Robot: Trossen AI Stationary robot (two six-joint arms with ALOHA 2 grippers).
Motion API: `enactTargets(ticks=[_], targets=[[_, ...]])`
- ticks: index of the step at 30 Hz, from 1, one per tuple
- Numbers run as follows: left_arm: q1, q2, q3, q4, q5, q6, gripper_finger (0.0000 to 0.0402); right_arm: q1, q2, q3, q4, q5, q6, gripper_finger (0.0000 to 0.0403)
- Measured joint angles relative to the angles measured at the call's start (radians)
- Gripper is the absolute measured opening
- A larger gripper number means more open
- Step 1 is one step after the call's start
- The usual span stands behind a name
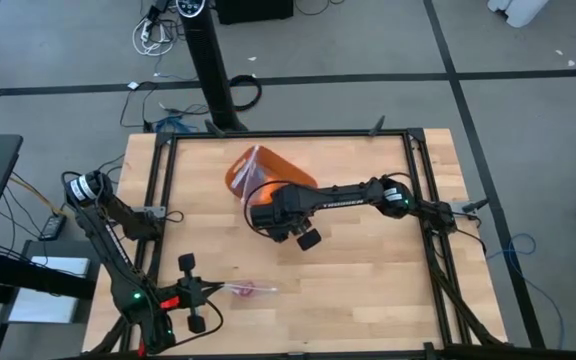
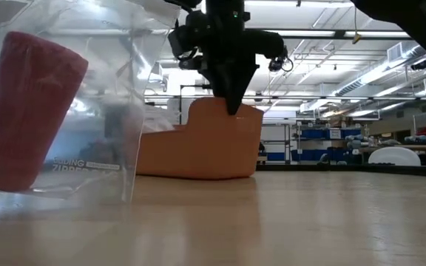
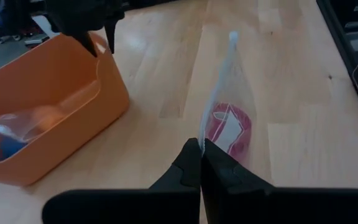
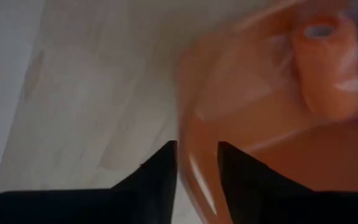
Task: Roll bandage
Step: Put the transparent zip bag inside the basket
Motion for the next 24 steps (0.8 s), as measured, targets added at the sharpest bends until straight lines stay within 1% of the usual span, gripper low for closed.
enactTargets(ticks=[4, 8, 13, 19, 22, 24], targets=[[0.025, 0.000, 0.000, 0.028, -0.016, 0.000, 0.0001, -0.004, -0.020, 0.004, 0.003, 0.013, 0.047, 0.0147], [0.064, 0.000, 0.000, 0.037, -0.057, -0.019, 0.0001, -0.005, -0.075, 0.003, 0.009, 0.044, 0.093, 0.0165], [0.117, 0.000, 0.000, 0.036, -0.192, -0.086, 0.0001, 0.002, -0.190, 0.004, 0.018, 0.088, 0.179, 0.0170], [0.187, -0.013, 0.000, 0.042, -0.437, -0.164, 0.0001, 0.031, -0.341, 0.004, 0.057, 0.159, 0.253, 0.0169], [0.232, -0.036, 0.011, 0.046, -0.506, -0.161, 0.0001, 0.049, -0.408, 0.004, 0.070, 0.197, 0.278, 0.0169], [0.266, -0.053, 0.026, 0.043, -0.516, -0.133, 0.0001, 0.056, -0.442, 0.004, 0.077, 0.211, 0.293, 0.0169]])
